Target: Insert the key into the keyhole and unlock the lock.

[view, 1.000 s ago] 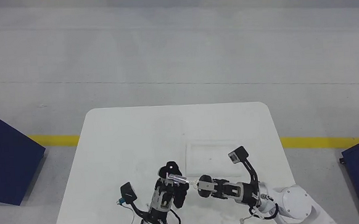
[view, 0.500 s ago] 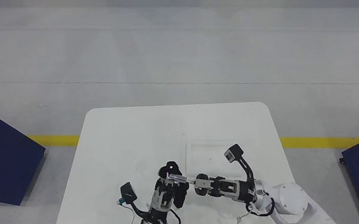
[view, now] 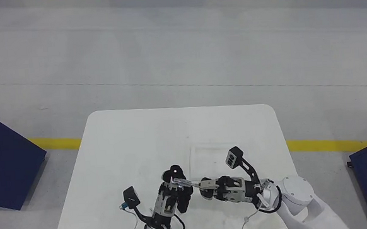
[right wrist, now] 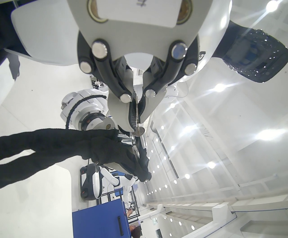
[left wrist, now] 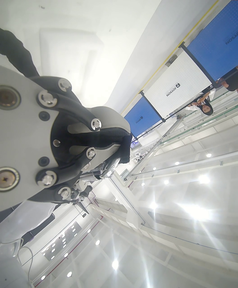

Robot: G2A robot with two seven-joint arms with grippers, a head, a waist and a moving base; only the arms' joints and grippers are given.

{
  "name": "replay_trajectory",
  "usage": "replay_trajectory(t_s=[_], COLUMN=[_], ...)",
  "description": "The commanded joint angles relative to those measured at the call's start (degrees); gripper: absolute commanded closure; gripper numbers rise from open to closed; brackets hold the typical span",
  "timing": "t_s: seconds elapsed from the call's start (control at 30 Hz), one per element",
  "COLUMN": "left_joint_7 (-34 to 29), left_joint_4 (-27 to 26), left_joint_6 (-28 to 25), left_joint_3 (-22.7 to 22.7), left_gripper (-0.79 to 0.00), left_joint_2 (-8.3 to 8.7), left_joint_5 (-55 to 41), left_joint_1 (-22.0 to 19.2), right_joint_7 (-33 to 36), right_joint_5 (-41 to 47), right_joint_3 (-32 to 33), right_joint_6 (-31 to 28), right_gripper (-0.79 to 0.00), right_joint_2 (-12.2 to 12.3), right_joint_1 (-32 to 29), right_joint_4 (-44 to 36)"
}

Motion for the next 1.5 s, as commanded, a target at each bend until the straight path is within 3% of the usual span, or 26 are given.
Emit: replay_trajectory(t_s=[0.0,0.23,1.0,1.47], left_joint_7=[0.0,0.0,0.0,0.0], left_joint_4=[0.0,0.0,0.0,0.0], left_joint_6=[0.0,0.0,0.0,0.0], left_joint_3=[0.0,0.0,0.0,0.0], left_gripper=[0.0,0.0,0.0,0.0], left_joint_2=[0.0,0.0,0.0,0.0], left_joint_5=[0.0,0.0,0.0,0.0], left_joint_1=[0.0,0.0,0.0,0.0], right_joint_7=[0.0,-1.4,-3.2,-4.6], right_joint_5=[0.0,-0.3,22.1,28.1], right_joint_3=[0.0,-0.1,-0.2,-1.0], right_joint_6=[-0.1,0.5,23.5,32.8], right_gripper=[0.0,0.0,0.0,0.0], right_joint_2=[0.0,0.0,-0.7,-0.8], right_joint_1=[0.0,-0.3,1.8,3.8], right_joint_4=[0.0,-0.2,4.6,6.9])
